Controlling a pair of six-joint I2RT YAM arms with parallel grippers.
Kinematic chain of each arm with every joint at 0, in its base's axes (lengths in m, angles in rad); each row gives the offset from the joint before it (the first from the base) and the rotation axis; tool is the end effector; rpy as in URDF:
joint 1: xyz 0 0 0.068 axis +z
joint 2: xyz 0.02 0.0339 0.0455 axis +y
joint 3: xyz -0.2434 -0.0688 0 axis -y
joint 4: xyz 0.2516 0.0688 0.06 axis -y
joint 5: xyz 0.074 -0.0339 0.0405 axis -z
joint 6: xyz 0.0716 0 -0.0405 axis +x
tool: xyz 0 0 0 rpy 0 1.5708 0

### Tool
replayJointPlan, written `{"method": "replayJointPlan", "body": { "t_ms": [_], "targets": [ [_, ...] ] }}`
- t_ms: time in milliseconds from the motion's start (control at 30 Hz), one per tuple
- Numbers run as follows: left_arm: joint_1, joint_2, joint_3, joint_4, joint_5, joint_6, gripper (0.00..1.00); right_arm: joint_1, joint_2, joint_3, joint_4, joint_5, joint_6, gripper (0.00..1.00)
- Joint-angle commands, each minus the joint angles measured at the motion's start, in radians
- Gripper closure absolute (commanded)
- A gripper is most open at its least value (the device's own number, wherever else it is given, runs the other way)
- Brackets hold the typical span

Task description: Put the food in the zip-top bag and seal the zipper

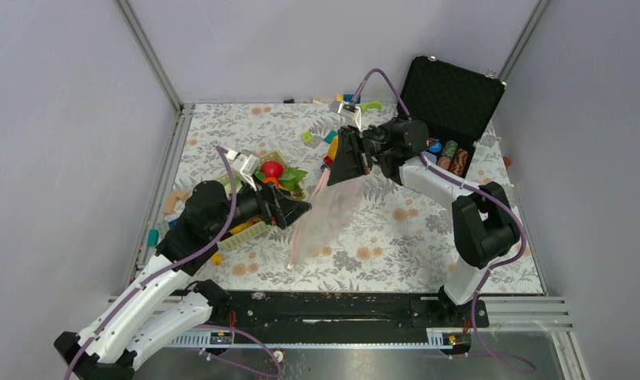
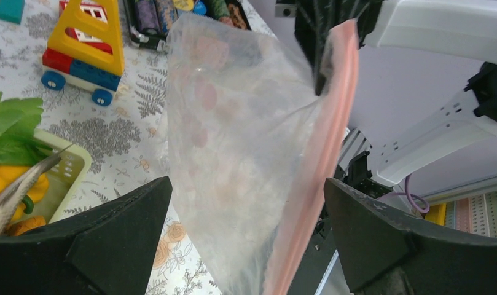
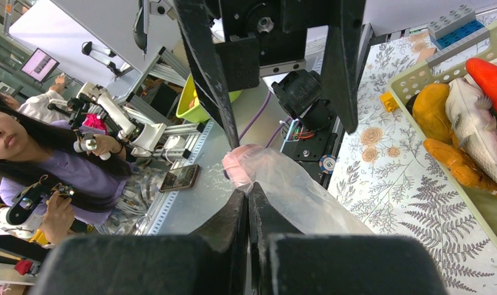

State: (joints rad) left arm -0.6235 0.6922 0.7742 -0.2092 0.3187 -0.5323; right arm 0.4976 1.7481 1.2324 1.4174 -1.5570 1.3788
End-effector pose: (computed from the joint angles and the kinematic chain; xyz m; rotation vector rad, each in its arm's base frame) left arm 0.1649 -0.1463 0.3312 0.3377 1.7935 -1.1122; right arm 0.2803 0.2337 0.3400 -1.3897 1.3732 1.8854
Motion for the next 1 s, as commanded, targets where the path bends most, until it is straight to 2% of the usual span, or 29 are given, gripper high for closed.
{"method": "replayJointPlan", "body": {
  "t_ms": [0, 333, 533, 800, 833, 933, 967],
  "targets": [
    [-0.004, 0.019, -0.014, 0.039, 0.009, -0.012, 0.02, 0.013, -0.004, 0.045, 0.072, -0.063, 0.005, 1.00],
    [-0.004, 0.008, -0.021, 0.042, -0.028, -0.019, 0.08, 0.015, -0.005, 0.044, 0.072, -0.063, 0.005, 1.00],
    [-0.004, 0.038, -0.025, 0.035, -0.054, -0.031, 0.17, 0.019, -0.005, 0.047, 0.072, -0.063, 0.008, 1.00],
    [-0.015, 0.139, -0.021, 0.061, -0.011, -0.034, 0.31, 0.023, 0.015, 0.076, 0.072, -0.062, 0.031, 1.00],
    [-0.018, 0.146, -0.022, 0.070, 0.001, -0.034, 0.35, 0.024, 0.017, 0.080, 0.071, -0.062, 0.032, 1.00],
    [-0.031, 0.156, -0.022, 0.089, 0.035, -0.025, 0.57, 0.024, 0.023, 0.091, 0.072, -0.064, 0.036, 1.00],
    [-0.036, 0.154, -0.022, 0.090, 0.040, -0.022, 0.64, 0.023, 0.025, 0.098, 0.073, -0.064, 0.039, 0.95]
  ]
}}
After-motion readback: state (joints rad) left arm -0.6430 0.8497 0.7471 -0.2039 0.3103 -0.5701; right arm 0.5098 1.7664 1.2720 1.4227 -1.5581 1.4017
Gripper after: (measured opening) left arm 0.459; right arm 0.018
